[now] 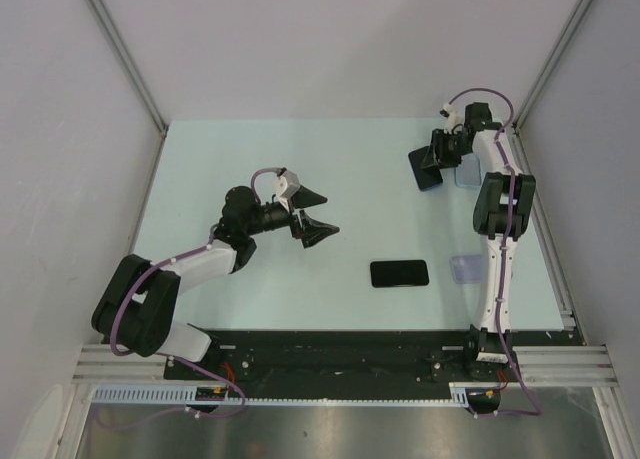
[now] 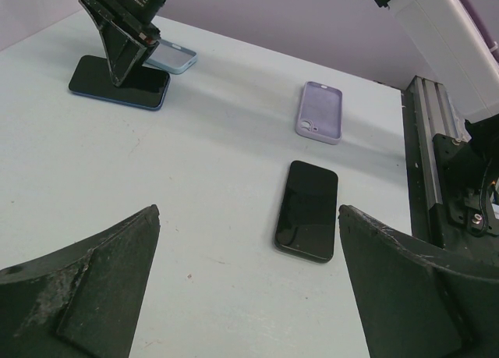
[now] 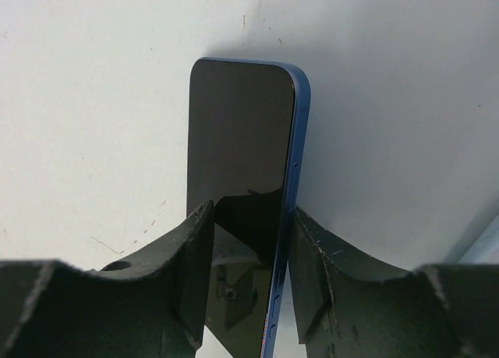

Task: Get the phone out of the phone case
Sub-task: Place the phone case at the center of the board.

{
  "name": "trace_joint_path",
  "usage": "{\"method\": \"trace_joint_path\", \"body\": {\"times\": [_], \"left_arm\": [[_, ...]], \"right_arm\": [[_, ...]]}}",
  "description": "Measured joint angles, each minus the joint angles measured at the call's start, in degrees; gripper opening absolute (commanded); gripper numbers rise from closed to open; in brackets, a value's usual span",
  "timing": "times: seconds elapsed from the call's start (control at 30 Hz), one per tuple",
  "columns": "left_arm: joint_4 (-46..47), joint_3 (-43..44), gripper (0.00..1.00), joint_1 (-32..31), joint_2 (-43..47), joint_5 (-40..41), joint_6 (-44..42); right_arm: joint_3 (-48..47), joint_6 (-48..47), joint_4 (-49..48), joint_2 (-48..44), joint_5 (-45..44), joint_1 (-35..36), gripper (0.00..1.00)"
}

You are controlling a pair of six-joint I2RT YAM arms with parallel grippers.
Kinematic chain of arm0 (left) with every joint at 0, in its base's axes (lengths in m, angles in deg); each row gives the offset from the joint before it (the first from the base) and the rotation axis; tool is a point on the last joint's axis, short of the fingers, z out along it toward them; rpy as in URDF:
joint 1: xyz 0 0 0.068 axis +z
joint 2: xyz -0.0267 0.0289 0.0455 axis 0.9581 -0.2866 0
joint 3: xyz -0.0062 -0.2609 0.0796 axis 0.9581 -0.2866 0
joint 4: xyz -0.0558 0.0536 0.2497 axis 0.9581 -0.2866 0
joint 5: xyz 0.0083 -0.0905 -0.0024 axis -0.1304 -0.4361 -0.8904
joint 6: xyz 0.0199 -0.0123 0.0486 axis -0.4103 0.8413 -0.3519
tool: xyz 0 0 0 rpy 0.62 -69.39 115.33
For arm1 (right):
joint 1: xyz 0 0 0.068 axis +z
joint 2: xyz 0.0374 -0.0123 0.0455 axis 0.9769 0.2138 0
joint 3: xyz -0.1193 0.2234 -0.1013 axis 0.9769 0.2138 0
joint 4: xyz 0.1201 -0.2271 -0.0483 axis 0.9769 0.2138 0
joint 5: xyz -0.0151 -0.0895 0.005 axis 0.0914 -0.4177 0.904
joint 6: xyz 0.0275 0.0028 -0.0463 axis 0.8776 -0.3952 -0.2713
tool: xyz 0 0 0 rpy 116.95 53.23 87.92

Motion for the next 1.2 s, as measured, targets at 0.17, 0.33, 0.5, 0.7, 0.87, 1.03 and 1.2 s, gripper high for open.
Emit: {"method": "trace_joint_path", "body": {"times": [0.17,0.33,0.5,0.7,0.87,1.03,1.2], "left_arm": [[0.0,0.0,1.0,0.0,0.0,0.0,0.0],[0.0,0.0,1.0,0.0,0.0,0.0,0.0],[0.0,0.0,1.0,0.0,0.0,0.0,0.0],[0.0,-0.3,1.0,-0.1,0.0,0.0,0.0],[0.0,-0.7,1.0,-0.1,0.0,0.0,0.0],[0.0,-0.7,1.0,-0.1,0.0,0.0,0.0],[0.0,-0.7,1.0,-0.1,0.0,0.0,0.0]], "right_arm": [[3.0,-0.6,-1.1,-2.0,-2.5,0.5,0.46],[5.7,-1.3,-1.0,-3.9,-5.1,0.9,0.51],[7.0,-1.9,-1.0,-4.9,-7.1,1.4,0.55],[7.0,-0.8,-1.0,-4.9,-9.1,2.1,0.54],[9.4,1.8,-3.3,-6.2,-10.6,2.4,0.55],[10.4,3.7,-4.3,-6.8,-12.8,2.9,0.55],[11.8,4.2,-5.0,-7.6,-13.2,2.9,0.55]]}}
